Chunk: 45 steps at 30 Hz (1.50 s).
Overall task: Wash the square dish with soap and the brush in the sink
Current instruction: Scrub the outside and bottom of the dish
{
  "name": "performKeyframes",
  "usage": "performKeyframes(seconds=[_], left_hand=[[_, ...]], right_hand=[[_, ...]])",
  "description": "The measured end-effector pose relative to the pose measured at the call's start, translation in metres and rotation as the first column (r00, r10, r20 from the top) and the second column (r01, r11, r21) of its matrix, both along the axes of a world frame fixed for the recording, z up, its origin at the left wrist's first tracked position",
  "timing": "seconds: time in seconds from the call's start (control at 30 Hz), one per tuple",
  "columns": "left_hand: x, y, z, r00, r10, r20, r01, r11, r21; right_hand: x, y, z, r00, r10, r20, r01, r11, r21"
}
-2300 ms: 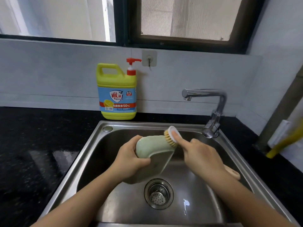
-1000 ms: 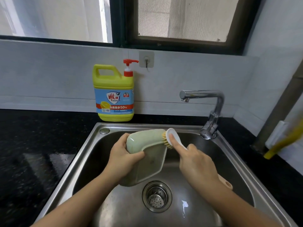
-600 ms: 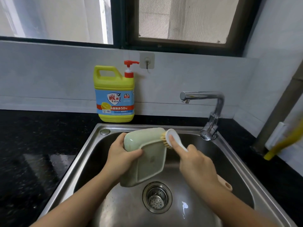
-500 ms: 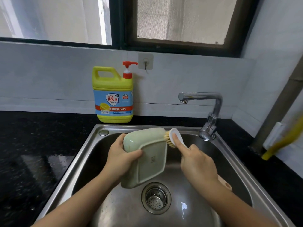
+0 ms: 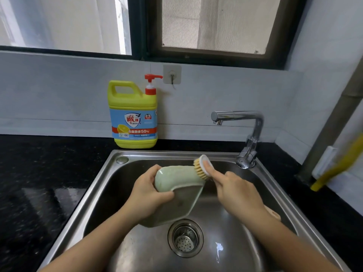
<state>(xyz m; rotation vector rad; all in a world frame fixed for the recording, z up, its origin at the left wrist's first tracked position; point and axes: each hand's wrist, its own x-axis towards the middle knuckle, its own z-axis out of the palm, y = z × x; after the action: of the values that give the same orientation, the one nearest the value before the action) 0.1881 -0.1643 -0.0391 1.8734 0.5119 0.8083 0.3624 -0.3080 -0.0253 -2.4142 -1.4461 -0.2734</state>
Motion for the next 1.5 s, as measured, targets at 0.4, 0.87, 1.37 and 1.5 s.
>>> performKeyframes(seconds=[0.4, 0.87, 1.37, 1.5], left_hand=[[0.004, 0.000, 0.005, 0.955, 0.075, 0.286, 0.054, 0.908, -0.416], [0.002, 0.006, -0.012, 0.970, -0.024, -0.241, 0.094, 0.953, 0.286], [0.010, -0.003, -0.012, 0.999, 0.033, 0.006, -0.033, 0.990, 0.138], [0.006, 0.002, -0.007, 0.995, 0.101, 0.025, -0.103, 0.986, 0.131]], right_hand=[[0.015, 0.001, -0.008, 0.371, 0.300, -0.879, -0.025, 0.949, 0.313], [0.015, 0.002, -0.010, 0.567, 0.426, -0.705, -0.224, 0.903, 0.366], [-0.036, 0.001, 0.000, 0.882, 0.381, 0.277, -0.428, 0.894, 0.135], [-0.035, 0.003, -0.004, 0.937, 0.244, 0.249, -0.287, 0.945, 0.154]])
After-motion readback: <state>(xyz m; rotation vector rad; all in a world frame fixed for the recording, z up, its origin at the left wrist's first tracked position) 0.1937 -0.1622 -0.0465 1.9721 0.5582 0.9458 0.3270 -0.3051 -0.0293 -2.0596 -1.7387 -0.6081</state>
